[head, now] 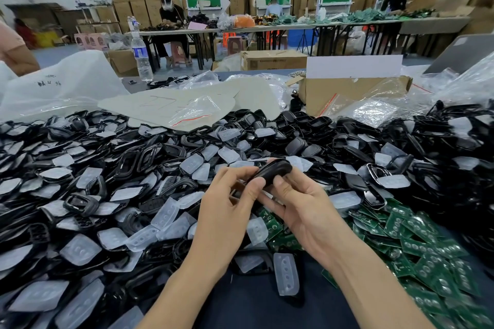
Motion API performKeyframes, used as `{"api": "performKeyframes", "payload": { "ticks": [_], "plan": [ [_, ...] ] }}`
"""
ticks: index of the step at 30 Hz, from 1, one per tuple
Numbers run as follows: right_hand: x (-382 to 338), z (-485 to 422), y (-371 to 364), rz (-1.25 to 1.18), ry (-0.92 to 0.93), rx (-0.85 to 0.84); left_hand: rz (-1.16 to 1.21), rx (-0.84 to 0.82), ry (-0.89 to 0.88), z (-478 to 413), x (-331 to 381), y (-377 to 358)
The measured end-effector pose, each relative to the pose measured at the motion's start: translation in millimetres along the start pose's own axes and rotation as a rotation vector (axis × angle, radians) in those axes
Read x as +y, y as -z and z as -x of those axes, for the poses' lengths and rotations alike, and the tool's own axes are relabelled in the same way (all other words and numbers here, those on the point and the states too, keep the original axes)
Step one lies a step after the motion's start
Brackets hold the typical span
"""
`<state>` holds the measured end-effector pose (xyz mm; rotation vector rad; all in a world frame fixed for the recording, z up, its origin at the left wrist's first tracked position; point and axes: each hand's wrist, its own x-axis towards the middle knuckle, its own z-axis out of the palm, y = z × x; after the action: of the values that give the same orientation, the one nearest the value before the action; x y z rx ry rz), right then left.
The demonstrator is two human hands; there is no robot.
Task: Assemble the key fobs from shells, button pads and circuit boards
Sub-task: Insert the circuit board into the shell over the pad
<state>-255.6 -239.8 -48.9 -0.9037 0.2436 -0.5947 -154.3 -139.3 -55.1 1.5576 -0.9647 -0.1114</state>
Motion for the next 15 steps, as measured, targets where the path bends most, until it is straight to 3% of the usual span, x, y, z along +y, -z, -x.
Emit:
{"api": "performKeyframes", "payload": {
  "ticks": [9,15],
  "plan": [
    [2.8,2.3,-4.2,0.154,0.066,0.021,-0.257,0.123,-0.206,1.1,-4.4,3.0],
    [1.1,2.7,-8.2,-0.03,-0.014,0.07,-0.35,0.115,-0.352,2.2,-7.2,0.2]
  ]
}}
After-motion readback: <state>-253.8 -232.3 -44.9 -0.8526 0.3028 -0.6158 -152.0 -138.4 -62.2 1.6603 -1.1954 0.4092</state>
